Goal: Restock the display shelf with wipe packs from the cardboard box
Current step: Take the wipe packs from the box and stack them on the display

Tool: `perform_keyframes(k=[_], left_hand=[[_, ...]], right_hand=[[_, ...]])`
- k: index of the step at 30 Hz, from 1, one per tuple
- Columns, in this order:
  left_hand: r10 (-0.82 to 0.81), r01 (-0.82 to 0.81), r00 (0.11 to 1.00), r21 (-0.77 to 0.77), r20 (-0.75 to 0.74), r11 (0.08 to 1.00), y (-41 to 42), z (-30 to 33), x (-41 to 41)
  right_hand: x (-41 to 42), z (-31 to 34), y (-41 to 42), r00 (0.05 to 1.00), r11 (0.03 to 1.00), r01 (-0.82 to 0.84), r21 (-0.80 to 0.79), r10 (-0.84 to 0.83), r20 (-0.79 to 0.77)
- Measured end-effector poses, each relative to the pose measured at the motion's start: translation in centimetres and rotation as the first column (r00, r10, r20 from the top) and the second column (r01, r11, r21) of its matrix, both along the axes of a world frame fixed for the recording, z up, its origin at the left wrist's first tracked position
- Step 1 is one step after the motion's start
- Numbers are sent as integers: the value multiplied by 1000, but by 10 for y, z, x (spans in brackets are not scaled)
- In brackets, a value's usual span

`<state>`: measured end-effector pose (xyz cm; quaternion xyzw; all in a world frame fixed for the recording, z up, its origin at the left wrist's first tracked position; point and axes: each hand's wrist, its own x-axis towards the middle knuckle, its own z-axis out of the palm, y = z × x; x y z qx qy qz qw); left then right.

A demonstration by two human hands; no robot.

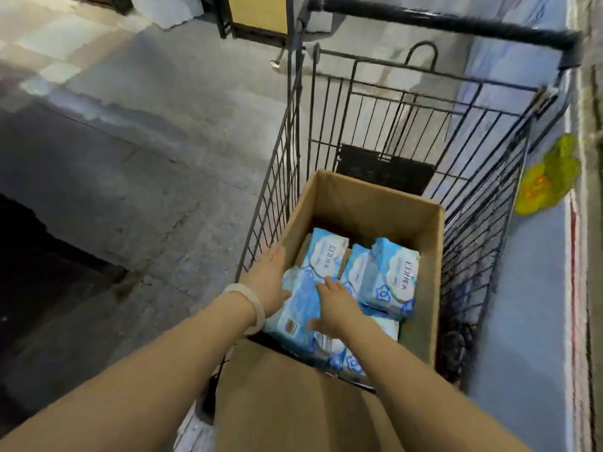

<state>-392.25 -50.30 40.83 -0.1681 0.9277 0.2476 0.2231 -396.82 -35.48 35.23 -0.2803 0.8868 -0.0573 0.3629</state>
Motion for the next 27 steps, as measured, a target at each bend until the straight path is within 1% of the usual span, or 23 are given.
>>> perform_keyframes(k=[3, 6, 8, 10, 12, 14, 15, 17, 19, 21, 22, 23, 25, 26, 27], left_hand=[[1, -2, 1000, 33, 11, 999, -7, -26, -14], [53, -51, 998, 68, -35, 996, -16, -48, -25], [79, -73, 994, 84, -69, 994, -21, -58, -31], [57, -51, 992, 58, -108, 997, -24, -68, -36], [20, -19, 994, 9, -110, 1000, -25, -73, -39], [-39, 34, 983, -34, -178, 999, -22, -78, -43], [-76, 70, 973, -37, -219, 997, -21, -82, -46], [-213, 194, 938, -95, -273, 976, -17, -90, -53], [-255, 248, 954, -64, -157, 967, -10, -92, -62], [-201, 199, 979, 53, 27, 978, -6, -108, -68], [-175, 169, 982, 89, 71, 982, -4, -117, -72], [-146, 137, 986, 115, 79, 984, -3, -125, -74], [-112, 95, 985, 136, 128, 986, 0, -142, -78], [-120, 95, 977, 145, 176, 985, 1, -147, -80], [-143, 108, 965, 162, 220, 981, 3, -153, -83]], right_hand=[[10, -42, -16, 996, 1000, 10, -12, -9, 92], [16, -73, -35, 981, 999, 19, -28, -13, 192], [19, -83, -46, 975, 999, 17, -50, -6, 224], [21, -92, -52, 978, 998, 21, -56, -8, 207], [24, -101, -51, 990, 998, 12, -63, -3, 143], [26, -105, -45, 995, 995, 32, -98, -23, 95], [26, -104, -41, 995, 992, 52, -118, -42, 85], [24, -101, -31, 994, 987, 80, -139, -68, 88], [16, -96, -13, 992, 983, 91, -158, -76, 97], [4, -90, 9, 987, 970, 138, -199, -118, 109], [-4, -86, 20, 978, 960, 189, -205, -164, 131], [-11, -83, 32, 962, 950, 246, -193, -215, 166], [-25, -76, 53, 906, 920, 374, -118, -336, 256], [-31, -74, 63, 861, 888, 452, -80, -412, 297], [-34, -72, 71, 804, 835, 546, -73, -497, 326]])
